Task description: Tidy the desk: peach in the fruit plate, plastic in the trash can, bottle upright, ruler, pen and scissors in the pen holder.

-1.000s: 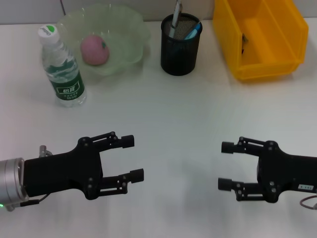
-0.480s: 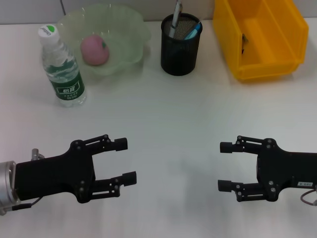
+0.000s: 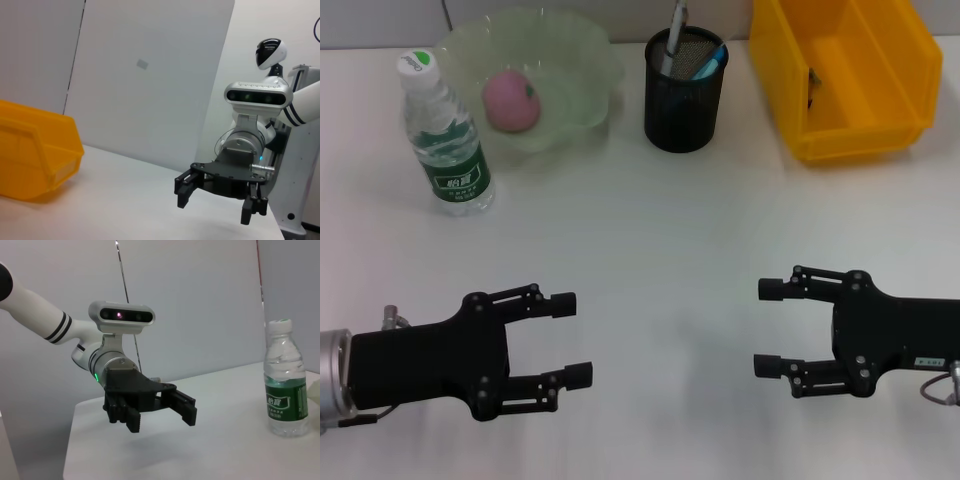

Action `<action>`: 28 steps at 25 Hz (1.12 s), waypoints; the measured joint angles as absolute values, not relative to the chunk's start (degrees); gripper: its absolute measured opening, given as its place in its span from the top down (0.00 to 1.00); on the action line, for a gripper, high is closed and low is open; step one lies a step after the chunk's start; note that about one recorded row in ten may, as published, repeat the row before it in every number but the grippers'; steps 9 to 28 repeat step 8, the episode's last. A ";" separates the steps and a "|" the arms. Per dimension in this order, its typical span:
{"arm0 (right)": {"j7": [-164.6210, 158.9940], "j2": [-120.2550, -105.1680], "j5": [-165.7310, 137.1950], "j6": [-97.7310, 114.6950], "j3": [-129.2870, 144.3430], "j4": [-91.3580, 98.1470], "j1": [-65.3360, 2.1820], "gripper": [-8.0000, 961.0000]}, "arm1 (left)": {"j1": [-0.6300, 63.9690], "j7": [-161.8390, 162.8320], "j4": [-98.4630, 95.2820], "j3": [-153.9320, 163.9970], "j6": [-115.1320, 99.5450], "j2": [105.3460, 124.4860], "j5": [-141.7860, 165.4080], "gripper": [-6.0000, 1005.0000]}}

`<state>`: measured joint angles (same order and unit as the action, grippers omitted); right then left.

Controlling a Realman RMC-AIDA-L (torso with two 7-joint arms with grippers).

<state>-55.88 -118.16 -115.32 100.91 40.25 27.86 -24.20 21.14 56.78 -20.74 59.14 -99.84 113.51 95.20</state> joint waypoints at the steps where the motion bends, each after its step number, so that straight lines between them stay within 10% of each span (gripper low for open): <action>1: -55.90 -118.17 -115.32 100.83 40.22 27.86 -24.22 0.15 | 21.14 56.78 -20.74 59.14 -99.84 113.51 95.20 0.22; 28: -55.98 -118.21 -115.32 100.59 40.16 27.83 -24.26 0.15 | 20.89 57.04 -21.47 59.01 -99.79 113.47 95.20 0.22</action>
